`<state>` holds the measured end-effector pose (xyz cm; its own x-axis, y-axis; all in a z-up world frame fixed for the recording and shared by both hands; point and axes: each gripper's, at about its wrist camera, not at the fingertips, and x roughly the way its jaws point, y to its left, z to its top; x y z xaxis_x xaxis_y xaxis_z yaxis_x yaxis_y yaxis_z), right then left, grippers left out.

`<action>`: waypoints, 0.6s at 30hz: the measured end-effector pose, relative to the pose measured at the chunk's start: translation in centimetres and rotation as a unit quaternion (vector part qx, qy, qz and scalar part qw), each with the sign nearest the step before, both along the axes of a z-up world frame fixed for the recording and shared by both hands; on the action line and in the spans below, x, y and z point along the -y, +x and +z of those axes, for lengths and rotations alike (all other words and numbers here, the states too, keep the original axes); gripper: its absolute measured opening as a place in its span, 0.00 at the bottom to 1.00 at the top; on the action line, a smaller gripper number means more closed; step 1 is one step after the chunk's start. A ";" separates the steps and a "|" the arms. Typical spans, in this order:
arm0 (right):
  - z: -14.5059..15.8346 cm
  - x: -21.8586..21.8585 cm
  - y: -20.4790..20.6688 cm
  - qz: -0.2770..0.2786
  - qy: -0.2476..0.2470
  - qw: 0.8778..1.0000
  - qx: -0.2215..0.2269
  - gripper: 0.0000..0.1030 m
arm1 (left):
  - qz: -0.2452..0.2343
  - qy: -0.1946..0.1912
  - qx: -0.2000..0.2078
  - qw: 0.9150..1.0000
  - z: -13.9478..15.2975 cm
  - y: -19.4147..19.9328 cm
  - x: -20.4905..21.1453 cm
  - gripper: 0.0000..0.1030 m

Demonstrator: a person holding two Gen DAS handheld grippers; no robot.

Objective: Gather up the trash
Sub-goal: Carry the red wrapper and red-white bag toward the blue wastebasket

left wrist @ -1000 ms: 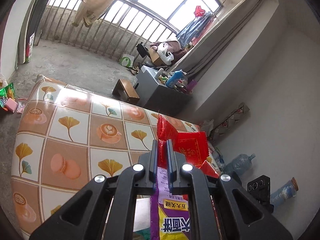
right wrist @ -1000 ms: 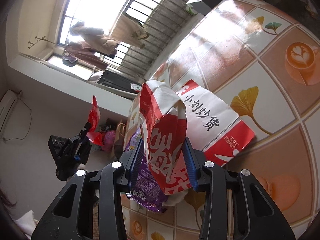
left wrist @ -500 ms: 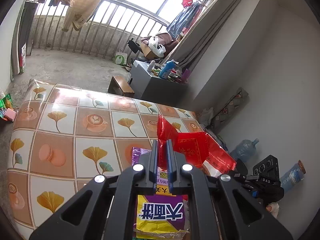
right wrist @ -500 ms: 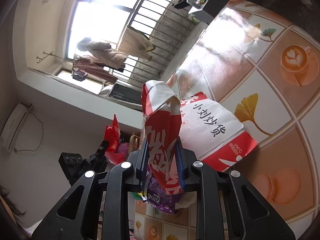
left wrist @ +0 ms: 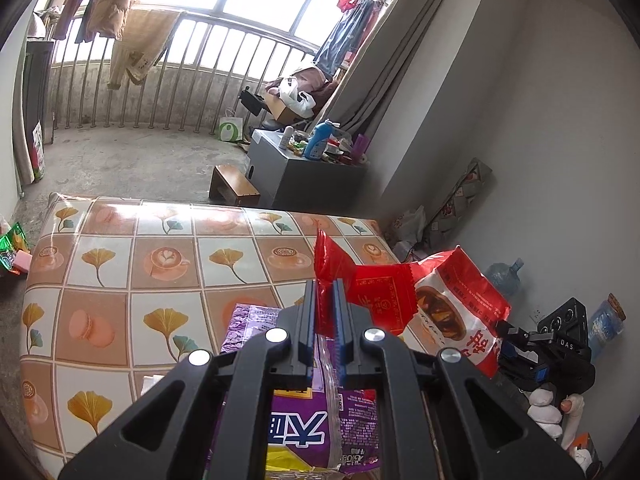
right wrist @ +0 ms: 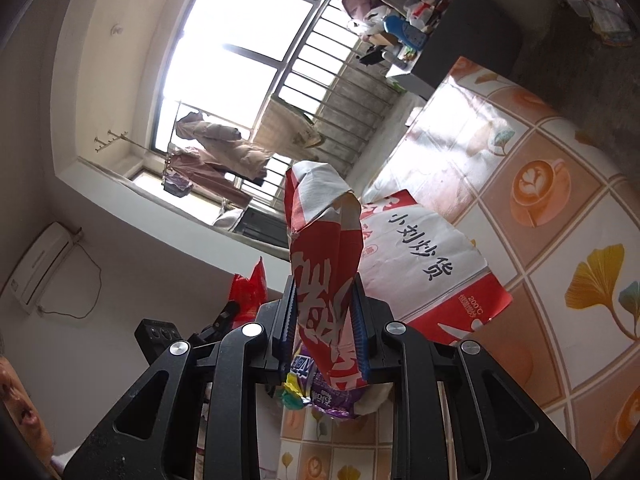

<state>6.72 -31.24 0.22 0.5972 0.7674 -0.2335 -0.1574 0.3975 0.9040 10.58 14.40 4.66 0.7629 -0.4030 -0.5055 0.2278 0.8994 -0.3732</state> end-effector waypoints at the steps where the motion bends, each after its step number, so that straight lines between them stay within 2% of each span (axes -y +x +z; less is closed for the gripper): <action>1: -0.1 0.3 -0.2 -0.003 0.002 1.000 0.003 0.22 | -0.002 0.003 0.003 1.000 0.2 -0.1 0.4 0.07; 10: 0.0 3.8 -2.3 -0.036 0.015 0.999 0.019 0.22 | -0.013 0.037 0.010 0.999 0.5 -0.4 4.9 0.07; 18: 0.3 8.3 -5.1 -0.084 0.026 0.996 0.033 0.22 | -0.052 0.056 0.010 0.997 0.1 0.1 10.5 0.07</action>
<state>1.66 -39.55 0.53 0.7306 0.6654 -0.1531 -0.1515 0.3766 0.9139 10.71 3.89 4.80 0.7308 -0.4224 -0.5362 0.3284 0.9062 -0.2663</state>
